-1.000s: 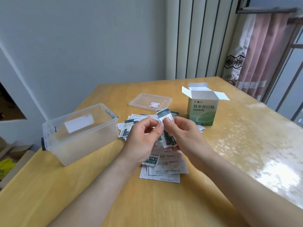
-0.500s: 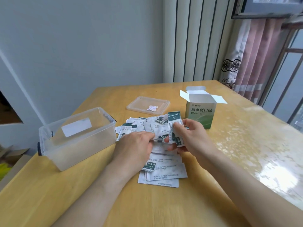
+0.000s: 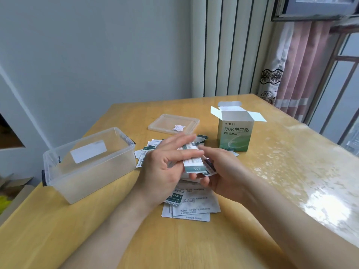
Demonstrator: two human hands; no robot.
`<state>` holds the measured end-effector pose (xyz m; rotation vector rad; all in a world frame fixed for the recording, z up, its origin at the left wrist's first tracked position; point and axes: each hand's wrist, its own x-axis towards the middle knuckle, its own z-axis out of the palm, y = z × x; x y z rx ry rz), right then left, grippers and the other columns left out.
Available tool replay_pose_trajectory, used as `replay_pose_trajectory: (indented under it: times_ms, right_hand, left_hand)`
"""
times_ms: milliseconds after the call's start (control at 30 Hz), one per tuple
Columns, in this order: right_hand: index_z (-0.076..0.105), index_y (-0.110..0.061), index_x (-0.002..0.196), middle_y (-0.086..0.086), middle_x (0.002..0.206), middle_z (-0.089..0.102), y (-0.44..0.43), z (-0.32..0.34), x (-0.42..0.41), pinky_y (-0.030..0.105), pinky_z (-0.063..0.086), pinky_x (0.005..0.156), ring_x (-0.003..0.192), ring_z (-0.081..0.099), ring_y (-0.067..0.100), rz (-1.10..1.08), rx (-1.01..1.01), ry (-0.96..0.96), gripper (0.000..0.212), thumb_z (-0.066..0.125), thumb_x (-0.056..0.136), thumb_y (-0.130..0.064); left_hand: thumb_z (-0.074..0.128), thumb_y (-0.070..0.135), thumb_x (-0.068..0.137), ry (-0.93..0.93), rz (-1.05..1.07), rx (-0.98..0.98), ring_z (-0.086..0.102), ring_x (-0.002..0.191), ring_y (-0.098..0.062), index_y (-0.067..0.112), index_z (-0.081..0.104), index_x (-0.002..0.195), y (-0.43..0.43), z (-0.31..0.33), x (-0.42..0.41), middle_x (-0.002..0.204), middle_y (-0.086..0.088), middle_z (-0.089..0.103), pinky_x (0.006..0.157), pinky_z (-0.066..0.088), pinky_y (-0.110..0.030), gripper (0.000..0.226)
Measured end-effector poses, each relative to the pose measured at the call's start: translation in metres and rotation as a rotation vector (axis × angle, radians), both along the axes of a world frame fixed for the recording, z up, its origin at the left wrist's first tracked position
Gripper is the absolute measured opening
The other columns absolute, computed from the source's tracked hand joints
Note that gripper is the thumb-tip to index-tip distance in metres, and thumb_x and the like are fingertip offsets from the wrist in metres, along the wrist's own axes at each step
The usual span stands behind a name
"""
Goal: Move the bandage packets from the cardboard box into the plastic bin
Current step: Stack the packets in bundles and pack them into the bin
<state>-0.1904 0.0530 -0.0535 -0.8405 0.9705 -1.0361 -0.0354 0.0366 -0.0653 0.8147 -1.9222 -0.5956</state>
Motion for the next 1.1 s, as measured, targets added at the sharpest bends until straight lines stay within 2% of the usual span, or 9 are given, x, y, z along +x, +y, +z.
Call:
replay_pose_trajectory:
  times_ms: [133, 233, 433, 500, 633, 733, 800, 967, 1100]
  right_hand:
    - [0.066, -0.006, 0.104, 0.013, 0.068, 0.064, 0.002, 0.001, 0.002, 0.019, 0.039, 0.036, 0.054, 0.061, 0.018, 0.1, -0.006, -0.038, 0.039, 0.048, 0.098, -0.04]
    - [0.065, 0.002, 0.113, 0.011, 0.071, 0.063, -0.001, -0.002, -0.002, 0.016, 0.038, 0.037, 0.056, 0.058, 0.014, 0.157, -0.046, -0.02, 0.041, 0.056, 0.095, -0.034]
    - [0.061, -0.002, 0.105, 0.005, 0.072, 0.065, -0.003, -0.004, -0.008, 0.016, 0.042, 0.041, 0.055, 0.059, 0.01, 0.233, -0.055, -0.045, 0.025, 0.058, 0.09, -0.021]
    - [0.06, -0.004, 0.104, 0.01, 0.075, 0.066, -0.004, -0.004, -0.008, 0.02, 0.047, 0.044, 0.058, 0.063, 0.014, 0.179, -0.018, -0.072, 0.015, 0.053, 0.093, -0.01]
    - [0.059, -0.004, 0.104, 0.011, 0.071, 0.064, -0.004, -0.003, -0.008, 0.022, 0.049, 0.045, 0.055, 0.063, 0.018, 0.119, -0.001, -0.09, 0.014, 0.047, 0.097, -0.006]
    - [0.058, 0.002, 0.112, 0.011, 0.069, 0.056, -0.006, 0.0, -0.009, 0.027, 0.054, 0.051, 0.057, 0.062, 0.022, 0.061, 0.01, -0.123, 0.022, 0.044, 0.1, -0.012]
    - [0.058, 0.004, 0.12, 0.008, 0.066, 0.053, -0.009, -0.004, -0.009, 0.027, 0.053, 0.048, 0.054, 0.06, 0.02, -0.006, 0.061, -0.139, 0.033, 0.042, 0.102, -0.018]
    - [0.062, -0.01, 0.103, 0.006, 0.063, 0.053, -0.004, -0.002, 0.001, 0.018, 0.04, 0.034, 0.043, 0.048, 0.013, 0.094, 0.127, -0.165, 0.038, 0.046, 0.098, -0.044]
    - [0.065, -0.007, 0.096, 0.009, 0.064, 0.058, 0.0, -0.001, 0.005, 0.017, 0.039, 0.031, 0.045, 0.054, 0.016, 0.148, 0.108, -0.296, 0.053, 0.04, 0.096, -0.054]
  left_hand:
    - [0.039, 0.013, 0.076, -0.151, -0.152, 0.306, 0.012, 0.139, 0.015, 0.035, 0.07, 0.109, 0.0, -0.001, -0.003, 0.146, 0.03, 0.033, 0.102, 0.015, 0.001, 0.051]
    - [0.042, 0.014, 0.075, -0.065, -0.249, 0.474, 0.015, 0.14, 0.013, 0.02, 0.077, 0.101, -0.001, 0.003, 0.002, 0.152, 0.016, 0.035, 0.117, 0.01, -0.018, 0.044]
    - [0.047, -0.004, 0.067, 0.192, -0.337, 0.602, 0.037, 0.135, 0.005, 0.008, 0.077, 0.098, 0.006, 0.009, 0.005, 0.144, -0.003, 0.05, 0.11, 0.036, -0.025, 0.045]
    - [0.052, -0.017, 0.077, 0.243, -0.235, 0.536, 0.04, 0.133, 0.005, 0.013, 0.077, 0.099, 0.004, 0.008, 0.008, 0.142, -0.002, 0.052, 0.108, 0.039, -0.024, 0.046]
    - [0.069, -0.01, 0.079, -0.052, -0.03, 0.359, 0.057, 0.115, 0.003, 0.042, 0.06, 0.122, -0.008, -0.003, 0.012, 0.127, 0.008, 0.062, 0.091, 0.047, -0.012, 0.068]
    - [0.071, -0.003, 0.081, -0.009, 0.12, 0.336, 0.071, 0.091, -0.011, 0.041, 0.056, 0.124, -0.012, -0.007, 0.014, 0.093, 0.005, 0.076, 0.082, 0.057, -0.027, 0.064]
    - [0.069, 0.0, 0.085, 0.102, 0.226, 0.263, 0.071, 0.088, -0.004, 0.033, 0.061, 0.122, -0.011, -0.003, 0.015, 0.085, 0.008, 0.076, 0.082, 0.056, -0.024, 0.05]
    - [0.049, 0.001, 0.084, -0.056, 0.109, -0.049, 0.029, 0.138, 0.004, 0.037, 0.068, 0.11, 0.002, 0.006, 0.0, 0.137, 0.017, 0.053, 0.112, 0.023, -0.012, 0.049]
    - [0.034, 0.012, 0.079, -0.104, -0.141, 0.196, 0.014, 0.141, 0.011, 0.04, 0.061, 0.12, 0.008, 0.004, -0.009, 0.149, 0.013, 0.041, 0.12, 0.012, -0.027, 0.056]
